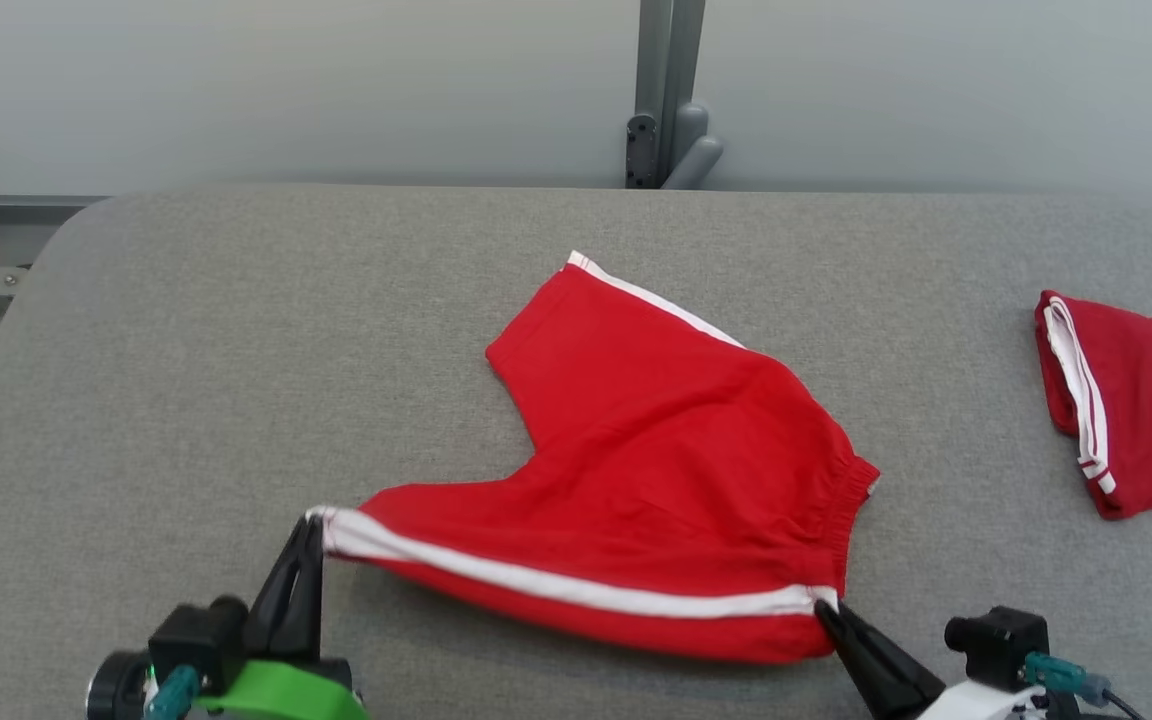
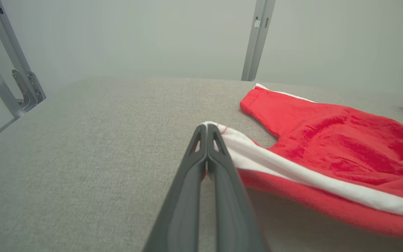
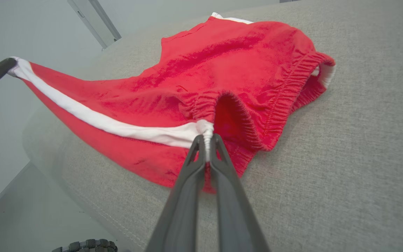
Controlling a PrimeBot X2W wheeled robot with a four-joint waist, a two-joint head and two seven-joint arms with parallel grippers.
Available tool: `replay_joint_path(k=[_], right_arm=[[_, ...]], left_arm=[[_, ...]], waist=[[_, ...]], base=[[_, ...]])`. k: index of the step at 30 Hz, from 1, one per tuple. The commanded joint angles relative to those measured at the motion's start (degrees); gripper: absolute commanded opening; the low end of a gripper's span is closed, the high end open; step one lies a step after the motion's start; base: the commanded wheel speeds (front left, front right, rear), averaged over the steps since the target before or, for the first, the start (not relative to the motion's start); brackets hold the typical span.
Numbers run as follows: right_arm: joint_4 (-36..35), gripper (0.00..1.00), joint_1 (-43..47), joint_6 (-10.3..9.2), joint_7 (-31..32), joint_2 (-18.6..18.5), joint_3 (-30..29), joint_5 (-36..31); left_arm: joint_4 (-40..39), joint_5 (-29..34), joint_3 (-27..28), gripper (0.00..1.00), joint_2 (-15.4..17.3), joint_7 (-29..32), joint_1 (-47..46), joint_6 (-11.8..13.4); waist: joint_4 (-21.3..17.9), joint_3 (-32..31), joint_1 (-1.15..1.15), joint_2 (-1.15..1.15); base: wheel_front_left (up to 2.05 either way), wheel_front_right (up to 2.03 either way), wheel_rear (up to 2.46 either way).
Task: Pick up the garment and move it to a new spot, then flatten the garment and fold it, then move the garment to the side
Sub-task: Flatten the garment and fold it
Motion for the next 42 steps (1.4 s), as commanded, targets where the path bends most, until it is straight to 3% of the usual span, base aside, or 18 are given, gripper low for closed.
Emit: replay_joint_path(k=[1,7,17,26,36,37,38,39,42], right_arm=[[-0.1,0.0,-1.0,-0.11,-0.1,0.4,-1.1,0.6],[0.3,0.0,-7.1,-0.11,-0.1,3.6,-5.7,1.9],[1.9,0.0,-18.4,-0.08,-0.1,12.7,-15.5,-1.1],[0.3,0.0,-20.2,-0.09,-0.1,17.6,-21.2,-3.4],[-0.1,0.0,-22.0,-0.09,-0.1,18.7,-19.0,-4.0],[-0.3,0.1,-22.1,-0.09,-0.1,18.7,-18.7,-4.5],[-0.5,0.42,-22.1,-0.09,-0.1,18.8,-18.3,-4.9],[-0.7,1.0,-22.0,-0.09,-0.1,18.8,-18.4,-5.1],[-1.8,1.0,-21.3,-0.08,-0.1,18.7,-19.6,-6.9]], left_arm=[[-0.2,-0.1,-0.9,0.0,0.8,0.0,-2.8,0.1],[3.6,0.3,-4.8,0.0,3.2,0.0,-15.8,0.1],[19.7,3.9,-9.2,0.0,5.8,0.0,-43.3,0.1],[29.6,7.0,-10.7,0.0,6.4,0.0,-55.4,0.5],[36.6,8.3,-11.2,0.0,7.1,0.0,-59.2,1.1],[37.1,8.3,-11.4,0.2,6.8,0.0,-58.7,1.1],[37.1,7.8,-11.2,0.87,6.5,0.1,-58.2,1.1],[37.3,7.7,-11.0,1.0,6.3,0.1,-57.7,1.2],[36.1,6.9,-10.6,1.0,5.4,0.1,-56.5,1.5]], waist=[[-2.5,2.7,0.01,0.01],[-6.1,9.8,0.01,0.01],[-13.7,25.7,0.01,0.01],[-17.8,30.6,0.01,0.01],[-19.1,30.9,0.01,0.01],[-19.0,30.7,0.01,0.01],[-18.8,30.4,0.01,0.01],[-18.6,30.1,0.01,0.01],[-17.9,28.8,0.01,0.01]], base=[[0.0,0.0,0.0],[0.0,0.0,0.0],[0.0,0.0,0.0],[0.0,0.0,0.0],[0.0,0.0,0.0],[0.0,0.0,0.0],[0.0,0.0,0.0],[0.0,0.0,0.0],[0.0,0.0,0.0]])
